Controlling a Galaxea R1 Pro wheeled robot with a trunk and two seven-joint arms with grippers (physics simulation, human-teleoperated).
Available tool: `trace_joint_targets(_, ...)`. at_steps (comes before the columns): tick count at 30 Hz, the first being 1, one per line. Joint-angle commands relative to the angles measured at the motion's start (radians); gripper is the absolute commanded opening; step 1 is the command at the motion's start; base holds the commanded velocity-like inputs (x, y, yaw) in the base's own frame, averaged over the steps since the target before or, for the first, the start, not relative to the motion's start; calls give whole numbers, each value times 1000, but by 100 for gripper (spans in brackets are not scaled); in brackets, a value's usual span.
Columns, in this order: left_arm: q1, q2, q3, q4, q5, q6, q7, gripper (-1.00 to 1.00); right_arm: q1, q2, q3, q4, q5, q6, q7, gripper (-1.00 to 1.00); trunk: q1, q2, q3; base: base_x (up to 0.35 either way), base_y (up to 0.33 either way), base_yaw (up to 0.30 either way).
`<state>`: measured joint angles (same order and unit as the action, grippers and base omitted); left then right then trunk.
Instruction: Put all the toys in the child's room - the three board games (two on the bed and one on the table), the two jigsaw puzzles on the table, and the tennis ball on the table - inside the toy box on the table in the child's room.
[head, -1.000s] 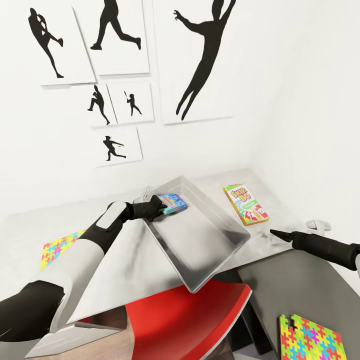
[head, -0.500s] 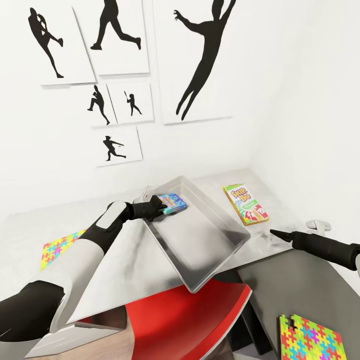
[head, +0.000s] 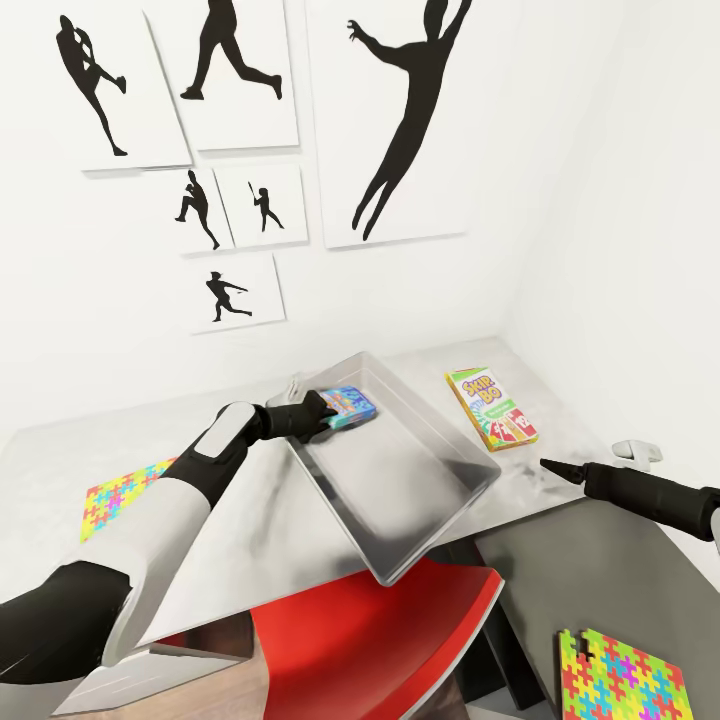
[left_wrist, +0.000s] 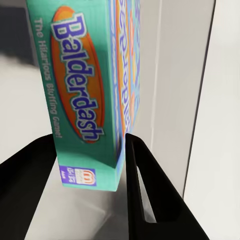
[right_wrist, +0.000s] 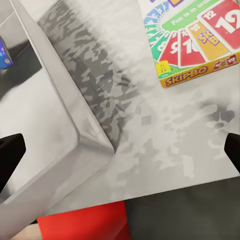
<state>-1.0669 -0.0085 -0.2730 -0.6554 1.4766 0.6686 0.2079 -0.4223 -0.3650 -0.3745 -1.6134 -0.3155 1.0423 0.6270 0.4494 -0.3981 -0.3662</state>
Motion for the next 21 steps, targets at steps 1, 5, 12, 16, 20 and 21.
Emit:
trace_joint_targets(1,-1,0,-1,-1,11,1,9,-100,-1,0,-1,0,6,5,8,100,1,-2,-2,0,0,0)
trace_joint_targets(5,-1,-2,0,-1,14,2,8,-100,-1,0,-1,0,6,5,8,100,1,-2,-4,0,0,0)
trace_joint_targets(12,-1,-1,0,-1,14,2,8,-100,-1,0,-1,0,6,5,8,100,1,-2,-14,0,0,0)
trace_joint_targets(16,-1,-1,0,-1,14,2,8,-100,-1,0,-1,0,6,5,8,100,1,-2,-20,0,0,0)
trace_joint_targets(20,-1,-1,0,-1,14,2,8,-100,-1,0,-1,0,6,5,8,100,1,-2,-26,0,0,0)
trace_joint_targets(21,-1,-1,0,-1,14,2,8,-100,-1,0,-1,0,6,5,8,100,1,-2,-27,0,0,0)
